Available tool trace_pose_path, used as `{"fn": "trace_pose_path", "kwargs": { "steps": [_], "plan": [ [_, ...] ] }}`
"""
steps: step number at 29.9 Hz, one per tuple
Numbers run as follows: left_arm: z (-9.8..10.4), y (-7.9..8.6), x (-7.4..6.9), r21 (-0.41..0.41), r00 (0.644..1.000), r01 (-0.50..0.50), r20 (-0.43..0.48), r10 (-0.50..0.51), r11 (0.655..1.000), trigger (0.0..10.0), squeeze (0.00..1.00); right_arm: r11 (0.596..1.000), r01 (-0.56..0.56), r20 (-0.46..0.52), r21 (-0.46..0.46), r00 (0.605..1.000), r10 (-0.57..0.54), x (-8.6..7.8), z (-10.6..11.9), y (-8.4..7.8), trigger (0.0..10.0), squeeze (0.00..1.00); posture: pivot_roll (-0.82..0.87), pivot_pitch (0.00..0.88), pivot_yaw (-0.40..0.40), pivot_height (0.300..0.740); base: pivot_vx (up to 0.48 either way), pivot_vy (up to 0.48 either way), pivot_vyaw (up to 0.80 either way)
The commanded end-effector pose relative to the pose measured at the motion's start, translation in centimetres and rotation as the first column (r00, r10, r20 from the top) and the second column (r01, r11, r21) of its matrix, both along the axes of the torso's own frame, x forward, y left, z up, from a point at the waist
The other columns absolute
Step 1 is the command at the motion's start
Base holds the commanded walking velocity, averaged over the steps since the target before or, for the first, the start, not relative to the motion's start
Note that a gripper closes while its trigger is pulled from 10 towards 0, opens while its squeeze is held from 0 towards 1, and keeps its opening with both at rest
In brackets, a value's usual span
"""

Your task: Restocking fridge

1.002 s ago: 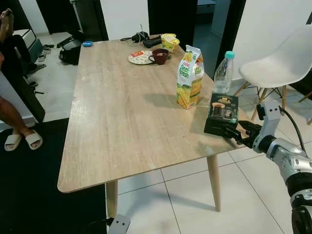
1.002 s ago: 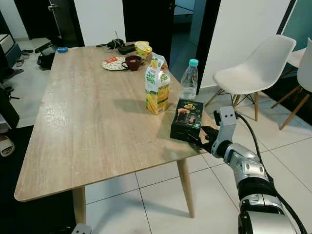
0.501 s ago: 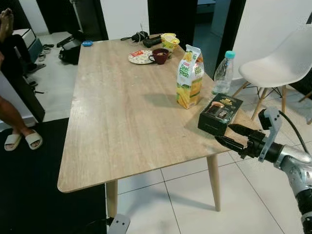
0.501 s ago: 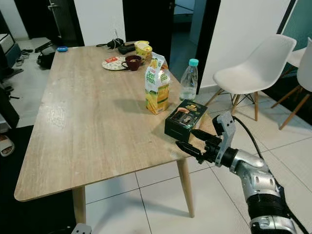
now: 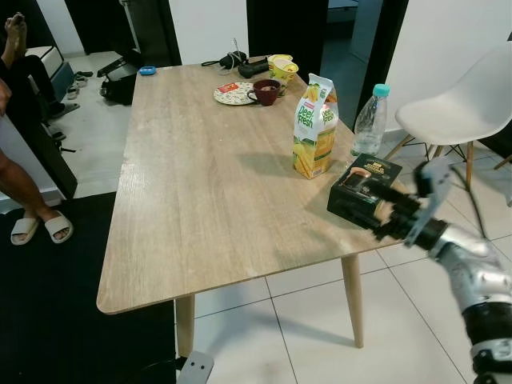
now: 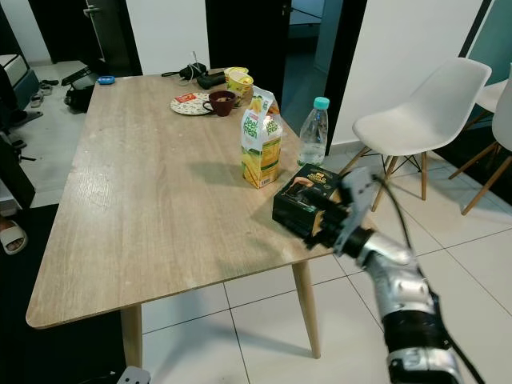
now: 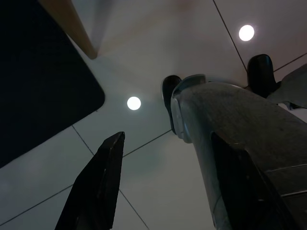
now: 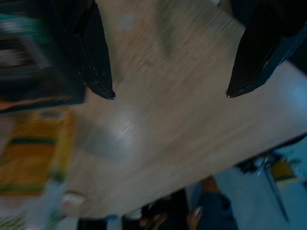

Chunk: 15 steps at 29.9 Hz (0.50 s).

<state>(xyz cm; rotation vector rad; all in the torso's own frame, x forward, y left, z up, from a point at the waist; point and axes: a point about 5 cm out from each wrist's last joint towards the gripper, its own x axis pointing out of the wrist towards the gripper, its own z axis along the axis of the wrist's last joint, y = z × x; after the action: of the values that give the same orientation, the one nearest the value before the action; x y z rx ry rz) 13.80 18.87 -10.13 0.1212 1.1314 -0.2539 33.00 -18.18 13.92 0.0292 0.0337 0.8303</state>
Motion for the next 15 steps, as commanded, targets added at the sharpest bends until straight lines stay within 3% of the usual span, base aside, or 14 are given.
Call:
{"fn": "trace_pose_path", "kwargs": {
  "steps": [1, 9, 15],
  "plan": [
    [-0.1, 0.4, -0.3, 0.014, 1.0, 0.011, -0.015, -0.011, 1.0, 10.0, 0.0, 0.998, 0.017, -0.009, -0.055, 1.0, -0.017, 0.3, -0.8, 1.2, 10.0, 0.0, 0.03, 0.0, -0.017, 0.74, 0.0, 0.0, 0.0],
    [-0.1, 0.3, -0.4, 0.016, 1.0, 0.017, -0.016, -0.017, 1.0, 10.0, 0.0, 0.988, 0.144, -0.003, -0.055, 0.99, -0.144, 1.4, -1.4, 2.6, 10.0, 0.0, 0.04, 0.0, -0.021, 0.74, 0.0, 0.0, 0.0],
    [-0.2, 0.3, -0.5, 0.014, 1.0, 0.01, -0.019, -0.009, 1.0, 10.0, 0.0, 0.943, 0.332, 0.025, 0.0, 0.943, -0.332, 2.8, -0.5, 1.3, 10.0, 0.0, 0.04, 0.0, -0.019, 0.74, 0.0, 0.0, 0.0]
  ]
}}
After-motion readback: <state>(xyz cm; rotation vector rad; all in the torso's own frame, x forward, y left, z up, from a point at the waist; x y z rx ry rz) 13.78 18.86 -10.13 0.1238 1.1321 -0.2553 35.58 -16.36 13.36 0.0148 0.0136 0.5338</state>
